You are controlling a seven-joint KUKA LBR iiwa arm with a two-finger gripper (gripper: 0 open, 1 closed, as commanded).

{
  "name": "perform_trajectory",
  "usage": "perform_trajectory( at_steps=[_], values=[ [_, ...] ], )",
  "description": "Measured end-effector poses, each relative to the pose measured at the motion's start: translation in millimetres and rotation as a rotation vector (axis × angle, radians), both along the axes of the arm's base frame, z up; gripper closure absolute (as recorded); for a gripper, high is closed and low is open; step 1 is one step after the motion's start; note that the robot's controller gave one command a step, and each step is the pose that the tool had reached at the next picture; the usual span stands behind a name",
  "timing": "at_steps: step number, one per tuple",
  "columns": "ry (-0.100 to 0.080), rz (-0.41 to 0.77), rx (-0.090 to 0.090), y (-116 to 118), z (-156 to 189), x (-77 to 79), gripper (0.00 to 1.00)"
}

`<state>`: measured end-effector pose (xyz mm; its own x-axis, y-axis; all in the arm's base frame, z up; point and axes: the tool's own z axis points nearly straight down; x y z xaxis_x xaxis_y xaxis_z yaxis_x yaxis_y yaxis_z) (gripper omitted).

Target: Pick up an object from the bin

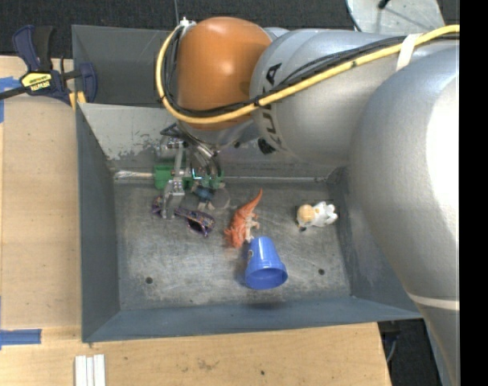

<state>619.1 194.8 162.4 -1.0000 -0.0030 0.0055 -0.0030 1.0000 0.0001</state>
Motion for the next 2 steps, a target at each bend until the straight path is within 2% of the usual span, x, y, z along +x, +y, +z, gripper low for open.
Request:
perform_trajectory(
  at_steps=[1,2],
  values=[
    [-0.008,-0.003,0.002,-0.7,5.3,2.1,0.00],
    [-0.013,-0.045,0.003,-37.1,-67.0,-7.3,0.00]
  ],
)
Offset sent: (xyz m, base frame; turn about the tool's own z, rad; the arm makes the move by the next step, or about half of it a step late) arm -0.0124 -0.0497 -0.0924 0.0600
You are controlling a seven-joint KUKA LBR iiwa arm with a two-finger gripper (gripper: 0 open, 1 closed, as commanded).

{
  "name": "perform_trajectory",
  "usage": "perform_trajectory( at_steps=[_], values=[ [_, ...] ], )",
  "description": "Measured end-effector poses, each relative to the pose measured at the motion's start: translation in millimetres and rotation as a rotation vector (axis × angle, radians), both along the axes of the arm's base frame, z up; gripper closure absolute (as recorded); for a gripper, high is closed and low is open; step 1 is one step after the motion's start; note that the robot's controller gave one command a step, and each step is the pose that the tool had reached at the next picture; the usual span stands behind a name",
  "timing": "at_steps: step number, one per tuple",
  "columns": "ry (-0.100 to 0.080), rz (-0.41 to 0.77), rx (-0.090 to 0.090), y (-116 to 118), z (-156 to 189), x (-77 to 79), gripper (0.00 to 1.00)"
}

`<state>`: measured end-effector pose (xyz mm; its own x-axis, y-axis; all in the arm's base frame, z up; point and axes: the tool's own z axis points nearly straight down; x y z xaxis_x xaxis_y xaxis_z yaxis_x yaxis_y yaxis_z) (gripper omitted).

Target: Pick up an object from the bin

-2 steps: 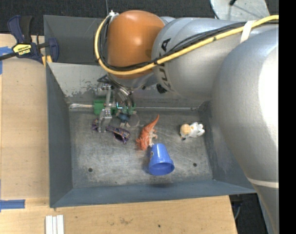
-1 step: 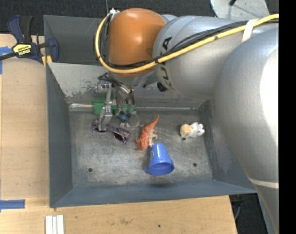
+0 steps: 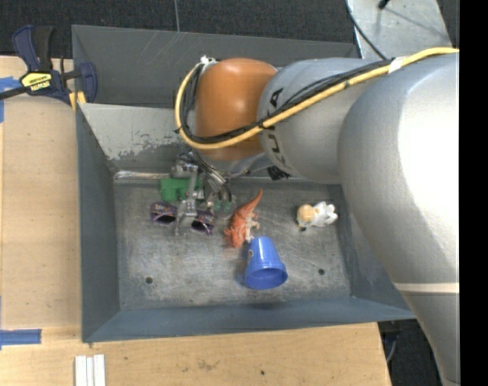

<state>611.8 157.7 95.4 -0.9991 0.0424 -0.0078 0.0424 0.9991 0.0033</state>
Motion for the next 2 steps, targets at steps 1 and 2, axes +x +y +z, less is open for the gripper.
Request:
perform_trajectory(
  at_steps=[1,2],
  values=[
    [0.002,-0.024,-0.001,-5.6,-12.4,-0.7,0.00],
    [0.004,0.096,-0.003,-29.5,4.3,10.6,0.00]
  ],
)
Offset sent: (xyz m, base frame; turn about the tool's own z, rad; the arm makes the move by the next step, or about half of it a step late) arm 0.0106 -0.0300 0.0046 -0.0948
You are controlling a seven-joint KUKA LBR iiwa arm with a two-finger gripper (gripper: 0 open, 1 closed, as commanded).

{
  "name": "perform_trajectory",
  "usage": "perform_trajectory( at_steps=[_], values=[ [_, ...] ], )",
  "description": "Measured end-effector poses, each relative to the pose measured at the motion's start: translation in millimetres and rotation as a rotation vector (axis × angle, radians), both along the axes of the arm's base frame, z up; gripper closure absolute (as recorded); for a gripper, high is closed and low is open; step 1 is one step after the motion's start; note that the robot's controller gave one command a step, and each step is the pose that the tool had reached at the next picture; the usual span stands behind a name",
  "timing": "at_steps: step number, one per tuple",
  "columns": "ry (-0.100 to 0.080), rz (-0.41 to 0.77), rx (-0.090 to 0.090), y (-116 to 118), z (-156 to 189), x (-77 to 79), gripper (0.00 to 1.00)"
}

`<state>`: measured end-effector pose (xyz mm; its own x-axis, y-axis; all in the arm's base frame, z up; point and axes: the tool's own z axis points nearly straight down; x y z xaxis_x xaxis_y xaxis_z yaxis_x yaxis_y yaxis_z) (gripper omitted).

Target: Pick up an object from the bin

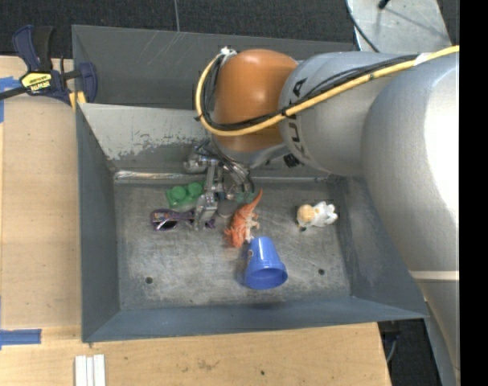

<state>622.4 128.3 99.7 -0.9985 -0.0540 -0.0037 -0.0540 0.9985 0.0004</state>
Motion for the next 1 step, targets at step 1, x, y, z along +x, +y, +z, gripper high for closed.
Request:
perform_trajectory(
  at_steps=[1],
  values=[
    [-0.001,0.013,0.002,-18.5,-25.9,3.4,0.00]
  ],
)
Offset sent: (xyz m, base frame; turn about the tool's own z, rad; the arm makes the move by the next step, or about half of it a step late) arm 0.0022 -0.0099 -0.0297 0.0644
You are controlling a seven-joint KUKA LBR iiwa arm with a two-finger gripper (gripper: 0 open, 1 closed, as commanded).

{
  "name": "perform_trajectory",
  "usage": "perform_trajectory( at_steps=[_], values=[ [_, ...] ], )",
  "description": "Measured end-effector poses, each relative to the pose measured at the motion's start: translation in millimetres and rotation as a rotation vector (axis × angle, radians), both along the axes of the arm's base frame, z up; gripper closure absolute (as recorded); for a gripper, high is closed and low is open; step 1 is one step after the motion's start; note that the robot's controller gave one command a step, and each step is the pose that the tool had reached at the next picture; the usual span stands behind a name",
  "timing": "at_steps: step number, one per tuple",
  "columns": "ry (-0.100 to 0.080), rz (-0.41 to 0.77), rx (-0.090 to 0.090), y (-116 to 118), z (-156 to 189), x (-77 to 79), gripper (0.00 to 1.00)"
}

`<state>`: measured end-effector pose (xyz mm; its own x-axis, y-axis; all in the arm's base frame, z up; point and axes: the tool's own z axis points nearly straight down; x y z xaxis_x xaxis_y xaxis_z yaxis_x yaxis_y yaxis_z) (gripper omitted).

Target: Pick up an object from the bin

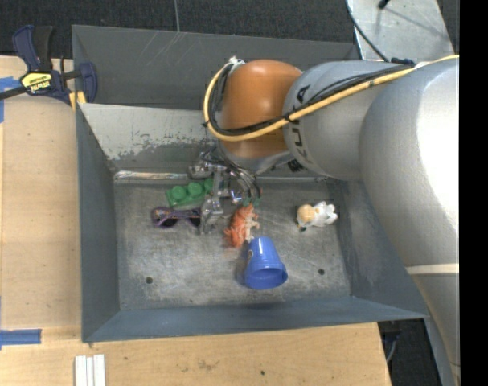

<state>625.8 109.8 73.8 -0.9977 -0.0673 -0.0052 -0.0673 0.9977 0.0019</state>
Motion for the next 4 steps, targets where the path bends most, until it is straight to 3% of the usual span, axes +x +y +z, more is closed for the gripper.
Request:
perform_trajectory(
  at_steps=[1,2,3,4],
  values=[
    [-0.019,-0.079,0.002,8.1,6.0,6.5,1.00],
    [-0.019,-0.080,0.003,8.0,6.0,6.5,1.00],
    [-0.001,-0.080,0.000,7.9,13.1,8.0,1.00],
    [-0.002,-0.081,0.000,7.6,53.2,8.8,1.00]
  ],
)
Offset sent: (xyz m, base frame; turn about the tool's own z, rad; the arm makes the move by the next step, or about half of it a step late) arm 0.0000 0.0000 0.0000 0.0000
